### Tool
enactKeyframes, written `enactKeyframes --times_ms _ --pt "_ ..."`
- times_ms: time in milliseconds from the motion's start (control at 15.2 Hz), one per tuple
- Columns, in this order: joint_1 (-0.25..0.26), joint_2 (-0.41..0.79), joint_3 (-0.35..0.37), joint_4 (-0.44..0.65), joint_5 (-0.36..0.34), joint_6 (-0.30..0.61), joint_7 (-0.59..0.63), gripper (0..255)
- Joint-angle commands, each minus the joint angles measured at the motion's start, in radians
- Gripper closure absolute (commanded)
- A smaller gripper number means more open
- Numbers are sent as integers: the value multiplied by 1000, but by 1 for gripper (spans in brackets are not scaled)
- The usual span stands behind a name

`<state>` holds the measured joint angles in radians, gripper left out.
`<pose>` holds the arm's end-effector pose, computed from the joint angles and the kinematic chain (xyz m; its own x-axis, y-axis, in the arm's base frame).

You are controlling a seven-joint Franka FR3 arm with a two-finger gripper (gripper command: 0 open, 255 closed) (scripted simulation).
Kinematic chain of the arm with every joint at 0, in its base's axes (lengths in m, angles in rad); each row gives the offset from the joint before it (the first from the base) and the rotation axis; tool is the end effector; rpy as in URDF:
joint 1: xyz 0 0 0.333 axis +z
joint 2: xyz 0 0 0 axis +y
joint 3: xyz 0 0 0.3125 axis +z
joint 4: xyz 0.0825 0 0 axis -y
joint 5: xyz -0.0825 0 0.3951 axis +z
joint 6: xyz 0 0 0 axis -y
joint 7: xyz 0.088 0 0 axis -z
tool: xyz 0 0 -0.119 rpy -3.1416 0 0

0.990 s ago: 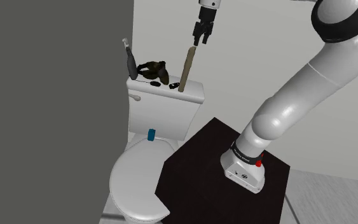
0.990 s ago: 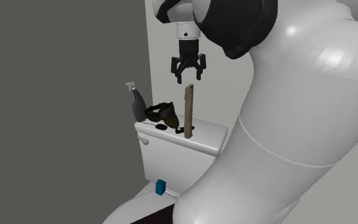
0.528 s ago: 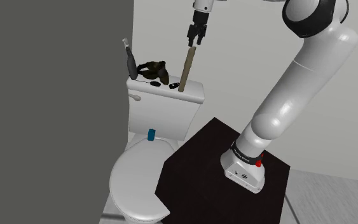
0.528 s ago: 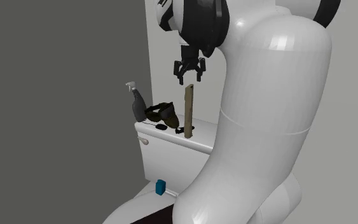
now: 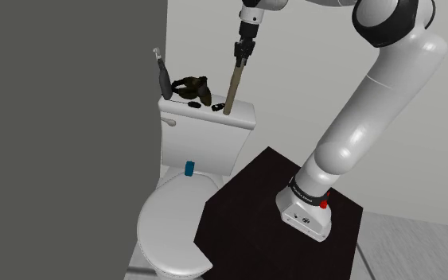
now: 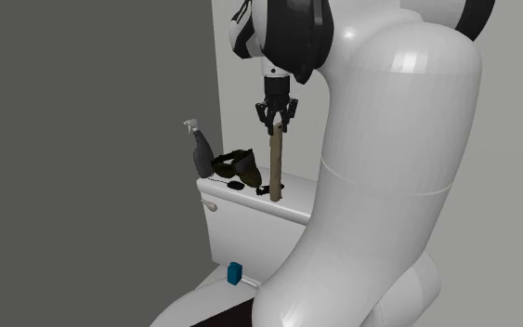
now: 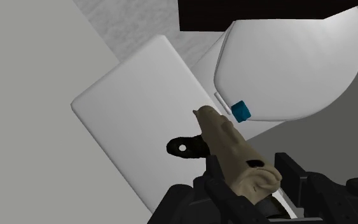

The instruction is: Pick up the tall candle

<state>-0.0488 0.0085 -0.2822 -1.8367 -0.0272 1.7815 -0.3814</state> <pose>0.5365 -0.1868 0.4930 0.9960 0.0566 -0.0695 0.0569 -0.9984 0.0029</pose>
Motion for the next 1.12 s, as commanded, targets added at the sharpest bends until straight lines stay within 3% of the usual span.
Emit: enactKeyframes --times_ms 0,462,1056 --pt "0 -1 0 -3 0 2 0 255" --pt "0 1 0 2 0 -1 0 255" --pt "0 1 0 123 1 -122 -3 255"
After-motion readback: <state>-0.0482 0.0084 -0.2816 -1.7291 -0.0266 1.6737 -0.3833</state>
